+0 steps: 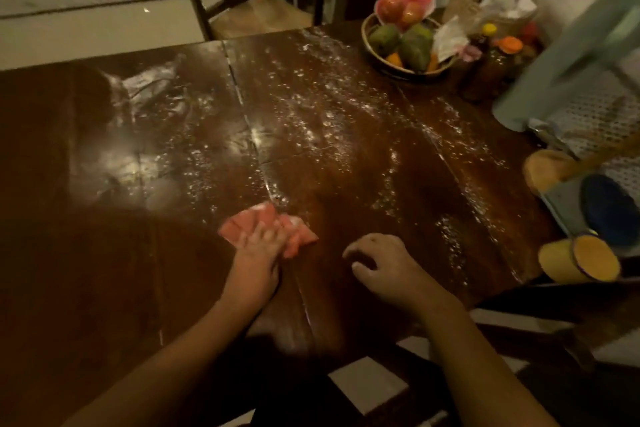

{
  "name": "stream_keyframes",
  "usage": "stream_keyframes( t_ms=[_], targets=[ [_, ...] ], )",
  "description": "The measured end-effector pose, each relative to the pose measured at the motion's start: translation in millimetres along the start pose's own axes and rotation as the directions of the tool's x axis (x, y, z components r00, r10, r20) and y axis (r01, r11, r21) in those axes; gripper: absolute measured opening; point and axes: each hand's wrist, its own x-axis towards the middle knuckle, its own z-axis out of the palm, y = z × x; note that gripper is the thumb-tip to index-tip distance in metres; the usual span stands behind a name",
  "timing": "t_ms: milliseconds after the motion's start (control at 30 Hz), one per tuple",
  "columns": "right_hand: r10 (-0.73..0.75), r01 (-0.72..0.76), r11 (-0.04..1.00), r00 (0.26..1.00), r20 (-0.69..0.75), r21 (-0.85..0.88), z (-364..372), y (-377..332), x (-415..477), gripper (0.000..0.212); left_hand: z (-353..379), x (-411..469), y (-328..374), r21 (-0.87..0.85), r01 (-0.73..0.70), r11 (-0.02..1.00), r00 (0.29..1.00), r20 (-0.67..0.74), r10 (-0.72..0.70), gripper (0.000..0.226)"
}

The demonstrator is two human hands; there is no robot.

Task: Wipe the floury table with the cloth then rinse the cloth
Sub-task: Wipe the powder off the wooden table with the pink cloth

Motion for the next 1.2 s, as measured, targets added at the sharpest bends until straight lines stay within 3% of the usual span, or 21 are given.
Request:
stream_keyframes(
  t_ms=[67, 100, 133, 200, 233, 300, 367, 433, 467, 567, 633, 667, 733, 800, 833, 900, 1000, 1100, 1133, 1167, 1200],
  targets=[
    [-0.017, 0.015, 0.998, 1.0, -0.02, -0.064, 9.2, -8.8, 27.6, 0.04, 0.2, -19.1, -16.9, 0.032, -0.249, 0.968, 0.965, 0.094, 0.245, 0.062],
    [-0.024, 0.022, 0.995, 0.999, -0.027, -0.099, 14.5, -9.3, 40.1, 0.046, -10.8, -22.4, -30.1, 0.026, -0.31, 0.95, 0.948, 0.085, 0.307, 0.066],
    [-0.031, 0.027, 0.992, 0.999, -0.033, -0.123, 22.0, -7.6, 50.7, 0.051, -24.2, -22.4, -46.1, -0.011, -0.281, 0.96, 0.959, 0.039, 0.281, 0.071],
    [-0.049, 0.036, 0.985, 0.996, -0.074, -0.169, 41.4, -1.4, 66.6, 0.057, -55.3, -13.9, -71.5, -0.161, -0.023, 0.987, 0.993, -0.118, 0.004, 0.075],
    [-0.066, 0.042, 0.979, 0.991, -0.118, -0.2, 52.9, 1.5, 71.2, 0.059, -68.9, -5.1, -83.6, -0.204, 0.137, 0.969, 0.965, -0.194, -0.178, 0.073],
    [-0.109, 0.052, 0.969, 0.967, -0.229, -0.243, 74.4, 4.6, 74.5, 0.06, -81.9, 16.0, -93.4, -0.196, 0.439, 0.877, 0.837, -0.265, -0.478, 0.067],
    [-0.136, 0.04, 0.956, 0.938, -0.319, -0.29, 87.9, 6.1, 77.2, 0.061, -76.2, 39.4, -87.1, -0.155, 0.569, 0.808, 0.746, -0.316, -0.586, 0.069],
    [-0.145, 0.028, 0.953, 0.915, -0.376, -0.301, 91.8, 7.3, 82.0, 0.06, -62.8, 55.0, -66.5, -0.131, 0.53, 0.838, 0.777, -0.32, -0.542, 0.07],
    [-0.146, 0.029, 0.957, 0.907, -0.396, -0.287, 92.9, 8.0, 84.6, 0.059, -51.9, 57.5, -55.5, -0.115, 0.45, 0.885, 0.838, -0.286, -0.464, 0.071],
    [-0.131, 0.023, 0.972, 0.878, -0.46, -0.232, 95.4, 8.9, 89.3, 0.059, -26.3, 50.9, -23.5, -0.077, 0.075, 0.994, 0.996, -0.05, -0.079, 0.077],
    [-0.111, 0.003, 0.977, 0.862, -0.496, -0.212, 97.5, 7.2, 88.7, 0.058, -31.6, 51.1, -25.9, -0.034, -0.155, 0.987, 0.983, 0.092, 0.157, 0.081],
    [-0.107, -0.001, 0.978, 0.854, -0.509, -0.207, 98.2, 6.5, 88.3, 0.057, -37.4, 59.7, -33.0, -0.027, -0.18, 0.983, 0.978, 0.101, 0.182, 0.081],
    [-0.094, -0.008, 0.982, 0.843, -0.53, -0.188, 97.8, 5.4, 88.6, 0.057, -49.4, 88.5, -42.2, -0.046, -0.004, 0.999, 1.0, 0.023, 0.005, 0.078],
    [-0.095, -0.018, 0.98, 0.835, -0.542, -0.199, 98.2, 4.7, 88.4, 0.057, -54.6, 118.0, -33.9, 0.002, 0.245, 0.969, 0.969, 0.009, -0.245, 0.079],
    [-0.1, -0.02, 0.977, 0.834, -0.543, -0.211, 98.3, 4.4, 88.3, 0.057, -52.3, 129.1, -22.5, 0.038, 0.284, 0.958, 0.958, 0.03, -0.285, 0.08],
    [-0.103, -0.022, 0.976, 0.835, -0.541, -0.219, 97.4, 4.9, 90.5, 0.058, -40.4, 134.2, -1.5, 0.03, 0.157, 0.987, 0.983, 0.095, -0.159, 0.078],
    [-0.1, -0.023, 0.975, 0.841, -0.532, -0.22, 97.2, 9.2, 90.0, 0.058, -32.8, 97.6, -4.1, -0.128, -0.169, 0.977, 0.963, 0.191, 0.192, 0.07],
    [-0.096, -0.012, 0.98, 0.847, -0.522, -0.201, 95.1, 11.6, 87.5, 0.056, -52.7, 50.4, -30.5, -0.289, -0.198, 0.937, 0.945, 0.196, 0.26, 0.07],
    [-0.091, -0.012, 0.981, 0.854, -0.512, -0.194, 94.2, 12.0, 87.6, 0.055, -61.6, 37.7, -38.3, -0.299, -0.126, 0.946, 0.972, 0.152, 0.178, 0.066],
    [-0.087, -0.014, 0.981, 0.862, -0.499, -0.195, 93.3, 12.1, 88.1, 0.054, -70.3, 26.6, -49.0, -0.301, 0.01, 0.954, 0.996, 0.083, 0.016, 0.063],
    [-0.087, -0.016, 0.979, 0.869, -0.487, -0.203, 92.6, 12.0, 88.8, 0.054, -78.9, 17.5, -62.9, -0.314, 0.205, 0.927, 0.976, 0.002, -0.216, 0.065]
  ],
)
